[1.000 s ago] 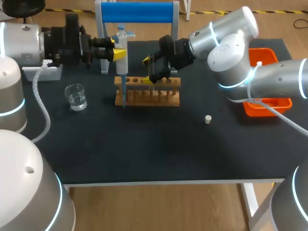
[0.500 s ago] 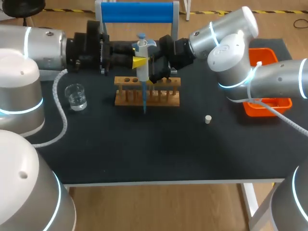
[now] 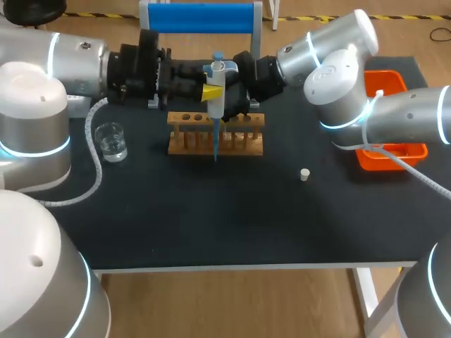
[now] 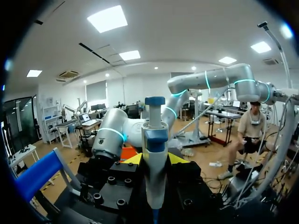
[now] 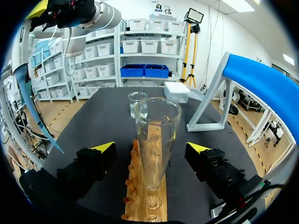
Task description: Invert the test tube, pick up the pipette, mount the tip to pipette, aspirate from beaker and dispense into the tube, eject the tip, return the pipette, and cap with the stopper.
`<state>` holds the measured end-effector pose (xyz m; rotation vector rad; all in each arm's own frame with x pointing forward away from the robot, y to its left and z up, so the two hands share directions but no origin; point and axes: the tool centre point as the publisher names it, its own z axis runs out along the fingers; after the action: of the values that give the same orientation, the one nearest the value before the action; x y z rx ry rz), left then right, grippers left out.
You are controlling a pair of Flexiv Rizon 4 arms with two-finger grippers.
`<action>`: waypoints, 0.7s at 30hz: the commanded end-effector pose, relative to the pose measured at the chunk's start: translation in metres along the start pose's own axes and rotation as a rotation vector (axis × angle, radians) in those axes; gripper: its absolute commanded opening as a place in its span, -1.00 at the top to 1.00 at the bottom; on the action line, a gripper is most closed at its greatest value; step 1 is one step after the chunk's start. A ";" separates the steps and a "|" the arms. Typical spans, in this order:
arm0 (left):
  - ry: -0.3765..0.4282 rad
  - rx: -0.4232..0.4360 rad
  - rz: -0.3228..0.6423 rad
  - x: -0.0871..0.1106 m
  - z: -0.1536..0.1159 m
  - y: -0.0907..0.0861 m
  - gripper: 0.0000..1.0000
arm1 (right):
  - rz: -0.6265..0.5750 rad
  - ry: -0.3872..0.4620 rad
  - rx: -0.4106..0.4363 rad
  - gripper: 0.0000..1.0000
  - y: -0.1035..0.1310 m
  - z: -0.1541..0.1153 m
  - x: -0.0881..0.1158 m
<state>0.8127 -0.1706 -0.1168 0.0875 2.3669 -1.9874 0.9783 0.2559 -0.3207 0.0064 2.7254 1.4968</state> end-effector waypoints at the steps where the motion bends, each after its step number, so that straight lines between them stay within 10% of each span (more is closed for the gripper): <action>1: 0.007 -0.011 -0.001 -0.003 0.001 -0.001 1.00 | 0.000 0.005 0.005 -1.00 0.001 -0.001 -0.001; 21: 0.009 -0.012 -0.002 -0.003 0.001 -0.001 1.00 | 0.033 -0.039 -0.007 -1.00 -0.018 -0.038 0.010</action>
<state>0.8140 -0.1718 -0.1159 0.0910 2.3828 -1.9769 0.9804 0.2329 -0.3235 0.0709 2.7151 1.4950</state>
